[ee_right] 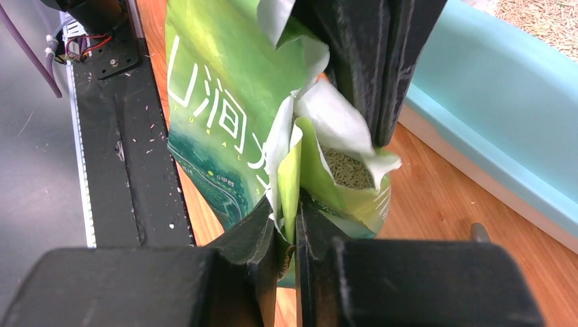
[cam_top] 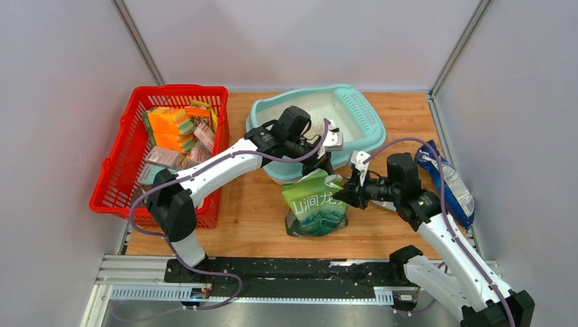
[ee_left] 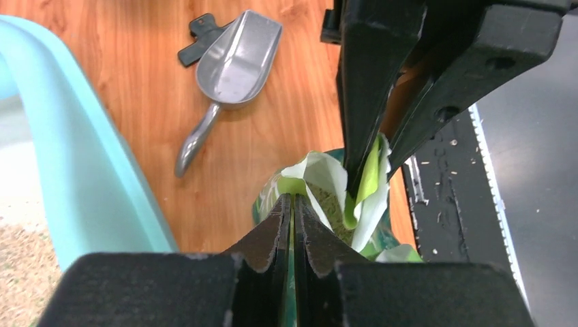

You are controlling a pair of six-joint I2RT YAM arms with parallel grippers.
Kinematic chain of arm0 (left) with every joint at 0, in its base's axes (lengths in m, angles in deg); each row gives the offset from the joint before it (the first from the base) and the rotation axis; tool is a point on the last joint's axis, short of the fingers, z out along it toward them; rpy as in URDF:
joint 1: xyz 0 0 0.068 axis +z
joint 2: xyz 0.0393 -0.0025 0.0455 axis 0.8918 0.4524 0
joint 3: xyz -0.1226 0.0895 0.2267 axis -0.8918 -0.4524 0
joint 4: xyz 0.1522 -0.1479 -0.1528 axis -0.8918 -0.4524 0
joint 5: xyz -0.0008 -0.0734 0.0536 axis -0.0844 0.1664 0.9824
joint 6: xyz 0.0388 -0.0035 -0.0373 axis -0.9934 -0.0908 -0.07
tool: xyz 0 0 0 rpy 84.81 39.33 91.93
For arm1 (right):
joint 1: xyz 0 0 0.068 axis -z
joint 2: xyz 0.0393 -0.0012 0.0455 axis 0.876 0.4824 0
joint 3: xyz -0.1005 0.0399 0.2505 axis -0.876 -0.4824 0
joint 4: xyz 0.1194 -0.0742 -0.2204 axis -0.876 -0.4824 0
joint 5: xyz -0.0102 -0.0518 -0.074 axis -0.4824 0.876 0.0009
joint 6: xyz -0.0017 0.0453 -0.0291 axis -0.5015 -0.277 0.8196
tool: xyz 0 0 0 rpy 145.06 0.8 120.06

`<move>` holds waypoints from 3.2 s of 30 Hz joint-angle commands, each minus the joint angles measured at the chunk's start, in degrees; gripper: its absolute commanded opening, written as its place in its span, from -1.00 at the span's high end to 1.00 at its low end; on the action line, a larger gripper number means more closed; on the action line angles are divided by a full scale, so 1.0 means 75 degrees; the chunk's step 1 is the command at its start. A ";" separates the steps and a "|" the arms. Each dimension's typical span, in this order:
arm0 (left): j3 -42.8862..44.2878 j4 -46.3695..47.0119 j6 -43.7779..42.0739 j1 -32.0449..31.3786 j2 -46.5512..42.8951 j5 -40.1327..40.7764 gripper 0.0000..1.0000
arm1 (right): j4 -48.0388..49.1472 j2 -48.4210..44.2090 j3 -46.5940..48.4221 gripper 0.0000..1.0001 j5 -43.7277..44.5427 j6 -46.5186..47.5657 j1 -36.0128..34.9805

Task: Fill the litter box with clean litter

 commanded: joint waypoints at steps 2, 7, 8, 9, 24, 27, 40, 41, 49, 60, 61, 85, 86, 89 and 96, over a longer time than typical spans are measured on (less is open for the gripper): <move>-0.0078 0.0611 0.0563 -0.0195 0.0146 -0.0848 0.78 | 0.0013 0.0232 0.0549 0.73 -0.0013 0.0455 -0.0012; -0.0078 0.0670 0.0634 -0.0208 0.0228 -0.1001 0.79 | -0.0374 0.0327 0.0785 0.75 0.0151 0.0807 0.0000; -0.0066 0.0681 0.0587 -0.0208 0.0217 -0.1024 0.79 | -0.0398 0.0350 0.0797 0.75 0.0151 0.0784 0.0000; -0.0043 0.0682 0.0575 -0.0208 0.0240 -0.1059 0.79 | -0.0375 0.0396 0.0797 0.75 0.0186 0.0749 0.0000; 0.0273 0.0459 0.0750 -0.0208 0.0521 -0.2160 0.33 | 0.0082 0.1158 0.1125 0.74 0.0876 -0.0282 0.0117; 0.0309 0.0365 0.0774 -0.0243 0.0603 -0.2173 0.32 | 0.0246 0.1229 0.1125 0.73 0.0971 -0.0551 0.0222; 0.0133 0.0752 0.1231 -0.0149 0.0709 -0.1915 0.50 | -0.1088 0.0831 0.1699 0.19 0.1100 0.0980 0.0246; 0.0168 0.0763 0.1243 -0.0137 0.0697 -0.1927 0.51 | -0.1252 0.0761 0.1722 0.15 0.1135 0.1122 0.0269; 0.0227 0.0939 0.1524 -0.0137 0.0709 -0.2044 0.52 | -0.1265 0.0491 0.1395 -0.15 0.1148 0.1744 0.0246; 0.0239 0.1068 0.1735 -0.0032 0.0709 -0.2032 0.53 | -0.0422 0.0876 0.1067 -0.35 0.0152 0.1288 0.0246; 0.0285 0.1068 0.1747 -0.0009 0.0720 -0.2044 0.53 | -0.0328 0.0935 0.1043 -0.36 0.0058 0.1148 0.0246; -0.0066 0.0157 0.1352 0.1515 -0.1550 -0.1071 -0.54 | -0.3358 0.0338 0.2530 -0.54 0.0479 0.3135 0.0738; -0.0078 -0.0217 0.0942 0.1515 -0.1715 -0.1002 -0.55 | -0.3479 0.0350 0.2566 -0.55 0.0514 0.3255 0.0738; -0.0218 -0.1320 -0.0336 0.1503 -0.2372 -0.0639 -0.56 | -0.3538 0.0222 0.2298 -0.56 0.0561 0.3793 0.0750; -0.0616 -0.3523 -0.1709 0.1503 -0.3415 -0.0333 -0.57 | -0.2977 0.0467 0.2074 -0.89 -0.0048 0.4288 0.0738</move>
